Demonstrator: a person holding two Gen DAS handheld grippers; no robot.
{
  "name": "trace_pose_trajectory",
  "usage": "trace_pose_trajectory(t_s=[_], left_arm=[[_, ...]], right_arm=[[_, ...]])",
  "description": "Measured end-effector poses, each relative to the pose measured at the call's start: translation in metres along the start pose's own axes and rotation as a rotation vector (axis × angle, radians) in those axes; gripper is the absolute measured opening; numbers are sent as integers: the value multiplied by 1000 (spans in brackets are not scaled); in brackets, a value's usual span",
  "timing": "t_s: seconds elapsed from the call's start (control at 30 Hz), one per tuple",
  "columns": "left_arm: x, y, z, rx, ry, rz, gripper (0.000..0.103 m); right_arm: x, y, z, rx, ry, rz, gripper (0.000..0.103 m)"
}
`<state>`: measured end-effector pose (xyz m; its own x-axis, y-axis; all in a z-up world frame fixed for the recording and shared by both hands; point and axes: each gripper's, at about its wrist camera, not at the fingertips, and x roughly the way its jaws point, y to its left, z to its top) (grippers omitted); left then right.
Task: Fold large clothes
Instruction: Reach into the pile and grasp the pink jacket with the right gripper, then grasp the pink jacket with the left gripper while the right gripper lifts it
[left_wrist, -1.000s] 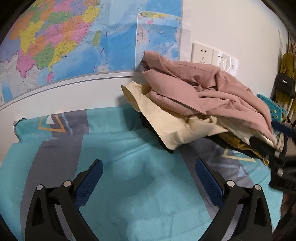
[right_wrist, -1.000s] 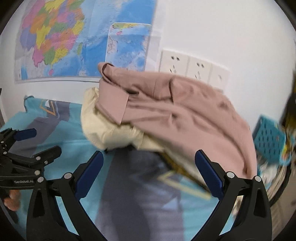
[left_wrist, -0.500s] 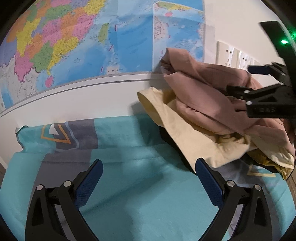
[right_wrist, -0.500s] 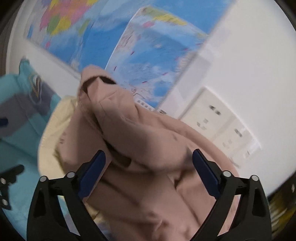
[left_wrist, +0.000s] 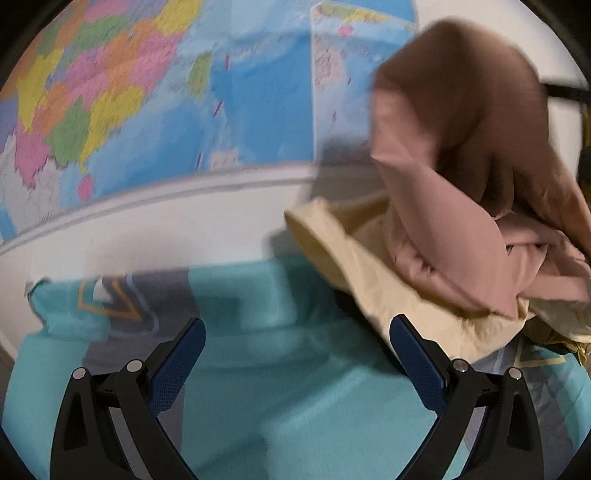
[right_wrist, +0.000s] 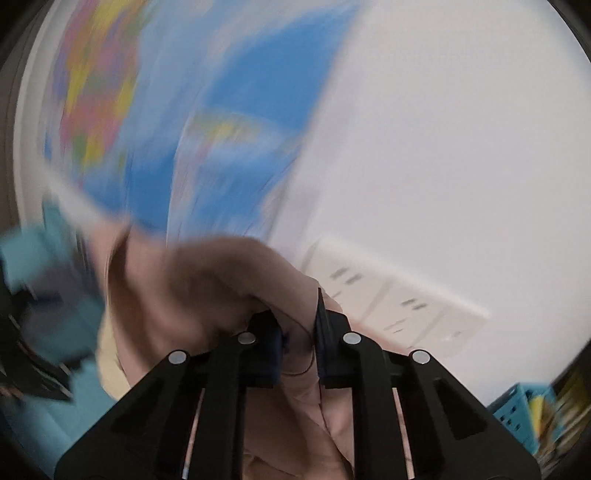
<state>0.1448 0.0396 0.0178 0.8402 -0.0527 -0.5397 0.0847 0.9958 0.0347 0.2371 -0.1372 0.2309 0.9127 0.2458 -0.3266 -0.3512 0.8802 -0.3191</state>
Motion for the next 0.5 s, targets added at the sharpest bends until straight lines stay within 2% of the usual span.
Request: trace_pose_trajectory(t_s=[0.07,0.1,0.23,0.3,0.37,0.43,0.5], left_arm=[[-4,-5,5,29,-38,-27,97],[-7,-7,9,48,-70,-60,97],[-19,-21,20,127,-169,-190,97],[-29,-32,22,173,-224,-257,97],[-40,-45,21,233,-270,-398,97],[-47,-58,17,289,-317,-466,97],[-47,-76,12,359,-343,-487,97]], right_arm=[[-19,-21,9,50,-27,-27,13],[-32,-33,16,76,-49,-50,13],[-63,-73,30,174,-93,-55,13],[-73,-79,32,193,-102,-58,13],[-79,-81,36,189,-99,-70,13],[-85,-88,30,196,-94,-63,13],[-86,-85,30,199,-90,-55,13]])
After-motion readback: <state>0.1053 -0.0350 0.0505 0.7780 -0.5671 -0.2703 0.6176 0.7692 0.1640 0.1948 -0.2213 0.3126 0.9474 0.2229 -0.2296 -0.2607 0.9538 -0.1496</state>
